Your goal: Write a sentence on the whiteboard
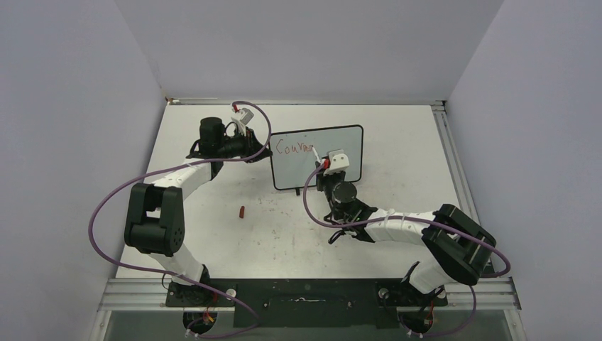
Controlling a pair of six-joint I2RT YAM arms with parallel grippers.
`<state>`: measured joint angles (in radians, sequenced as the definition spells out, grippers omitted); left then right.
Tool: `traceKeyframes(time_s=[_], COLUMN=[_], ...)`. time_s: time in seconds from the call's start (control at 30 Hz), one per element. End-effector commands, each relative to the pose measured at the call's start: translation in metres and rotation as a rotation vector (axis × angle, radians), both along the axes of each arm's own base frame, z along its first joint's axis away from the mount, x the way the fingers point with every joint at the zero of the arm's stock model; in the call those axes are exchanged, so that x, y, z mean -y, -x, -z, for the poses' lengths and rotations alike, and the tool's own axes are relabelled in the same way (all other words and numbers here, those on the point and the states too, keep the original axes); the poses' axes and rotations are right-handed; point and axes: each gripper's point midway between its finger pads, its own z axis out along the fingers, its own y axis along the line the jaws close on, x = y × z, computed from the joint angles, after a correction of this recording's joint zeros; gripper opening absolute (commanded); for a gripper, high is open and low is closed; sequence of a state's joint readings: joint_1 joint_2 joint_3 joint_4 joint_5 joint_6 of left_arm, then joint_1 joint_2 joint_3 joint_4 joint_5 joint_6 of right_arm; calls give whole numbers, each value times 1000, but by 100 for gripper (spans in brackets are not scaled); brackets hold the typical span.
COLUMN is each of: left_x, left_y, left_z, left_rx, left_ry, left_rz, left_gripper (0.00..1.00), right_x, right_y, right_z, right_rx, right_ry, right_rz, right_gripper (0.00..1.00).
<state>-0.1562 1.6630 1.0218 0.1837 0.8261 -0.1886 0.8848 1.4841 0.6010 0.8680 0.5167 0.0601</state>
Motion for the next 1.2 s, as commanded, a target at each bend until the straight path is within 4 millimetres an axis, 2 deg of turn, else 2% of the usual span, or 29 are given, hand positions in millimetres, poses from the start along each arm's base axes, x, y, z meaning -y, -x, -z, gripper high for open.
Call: traceKeyframes(time_s=[0.0, 0.17, 0.57, 0.7, 0.9, 1.03, 1.17], left_x=[-1, -1, 0, 0, 0, 0, 0], left_y=[-3, -3, -3, -2, -2, -3, -2], left_z=[-27, -27, -28, -28, -27, -28, -28], left_rx=[70, 71, 72, 72, 69, 70, 70], left_ry=[12, 12, 13, 14, 14, 14, 14], left_rz=[8, 9, 9, 10, 10, 9, 9], left_gripper=[0, 0, 0, 0, 0, 0, 0], right_x=[3, 3, 6, 0, -23, -37, -39], right_y=[-9, -8, 10, 14, 13, 10, 11], right_z=[-29, -19, 35, 43, 32, 8, -22], right_rx=[60, 40, -70, -85, -62, -16, 36], right_ry=[-59, -47, -2, 4, -21, -56, -97], right_rz=[34, 31, 15, -2, -46, -69, -78], right_gripper=[5, 5, 5, 5, 5, 5, 5])
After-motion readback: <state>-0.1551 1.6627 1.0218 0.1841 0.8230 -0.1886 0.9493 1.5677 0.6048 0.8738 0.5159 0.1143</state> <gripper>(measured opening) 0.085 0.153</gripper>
